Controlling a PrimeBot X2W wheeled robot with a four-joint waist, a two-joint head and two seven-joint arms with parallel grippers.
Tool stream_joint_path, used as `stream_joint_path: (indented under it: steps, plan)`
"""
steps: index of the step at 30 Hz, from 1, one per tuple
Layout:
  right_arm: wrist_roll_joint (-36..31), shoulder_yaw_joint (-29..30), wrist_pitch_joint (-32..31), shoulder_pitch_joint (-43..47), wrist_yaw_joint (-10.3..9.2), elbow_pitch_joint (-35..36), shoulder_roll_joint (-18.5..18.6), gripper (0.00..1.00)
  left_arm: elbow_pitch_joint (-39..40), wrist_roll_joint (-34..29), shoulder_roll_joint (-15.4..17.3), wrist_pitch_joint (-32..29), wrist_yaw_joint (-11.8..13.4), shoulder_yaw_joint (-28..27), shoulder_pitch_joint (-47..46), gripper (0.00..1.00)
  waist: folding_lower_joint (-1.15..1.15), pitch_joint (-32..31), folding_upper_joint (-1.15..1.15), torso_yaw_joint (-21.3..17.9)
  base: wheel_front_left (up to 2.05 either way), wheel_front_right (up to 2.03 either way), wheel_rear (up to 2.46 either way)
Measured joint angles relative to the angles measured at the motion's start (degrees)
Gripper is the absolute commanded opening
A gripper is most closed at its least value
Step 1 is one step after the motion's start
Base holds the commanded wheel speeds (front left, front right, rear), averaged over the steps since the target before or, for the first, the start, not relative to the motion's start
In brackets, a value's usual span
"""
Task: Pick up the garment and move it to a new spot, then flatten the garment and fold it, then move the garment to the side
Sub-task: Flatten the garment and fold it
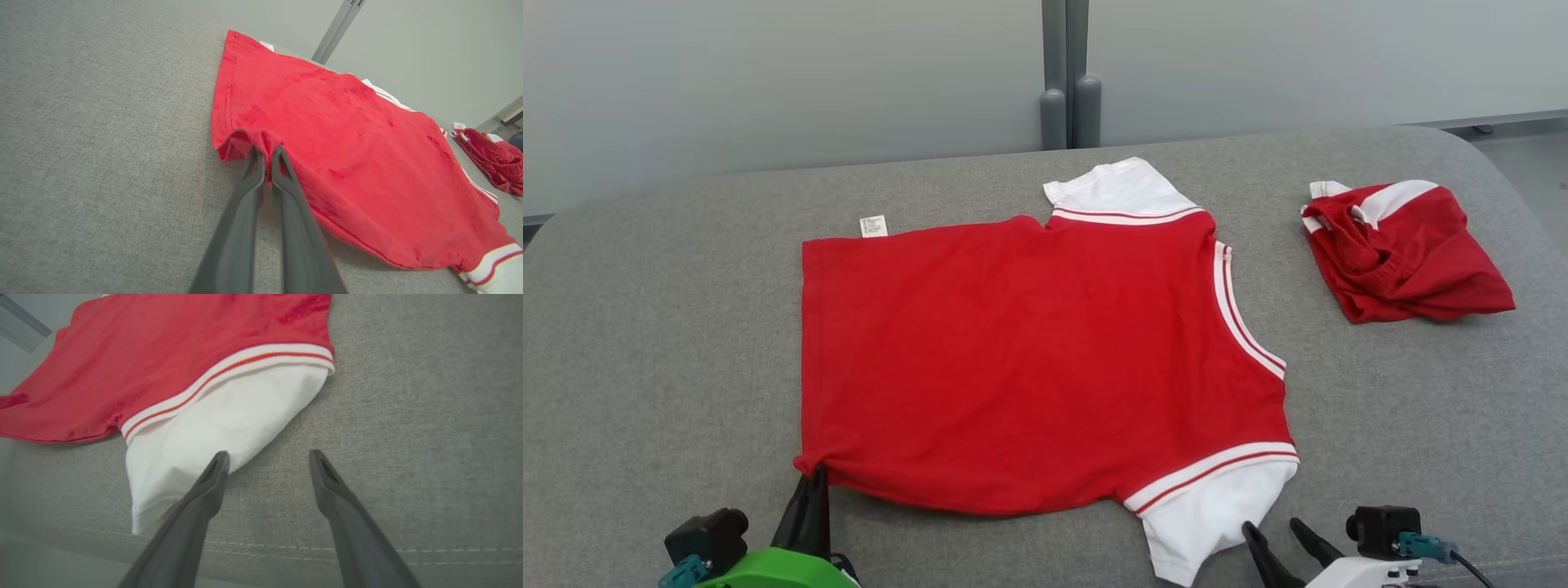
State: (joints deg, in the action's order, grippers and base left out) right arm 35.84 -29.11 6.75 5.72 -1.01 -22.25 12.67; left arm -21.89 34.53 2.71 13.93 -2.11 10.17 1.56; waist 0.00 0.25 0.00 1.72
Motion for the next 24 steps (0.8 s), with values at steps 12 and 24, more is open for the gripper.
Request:
stream_joint_path:
  steps: [12,24]
  plan:
    - [0.00,-1.85,-0.59,-5.53,3.69,-3.82,-1.71,0.92,1.68,-0.26,-0.02,0.25,0.00,0.75,-1.88,0.00,0.00,2.41,0.00,0.87,0.00,0.00,0.00]
    - [1.72,-2.00,-0.82,-6.14,5.21,-6.53,-2.23,0.56,1.66,-0.52,-0.02,0.26,0.00,1.00,-1.91,0.00,0.00,2.54,0.00,0.94,0.00,0.00,0.00]
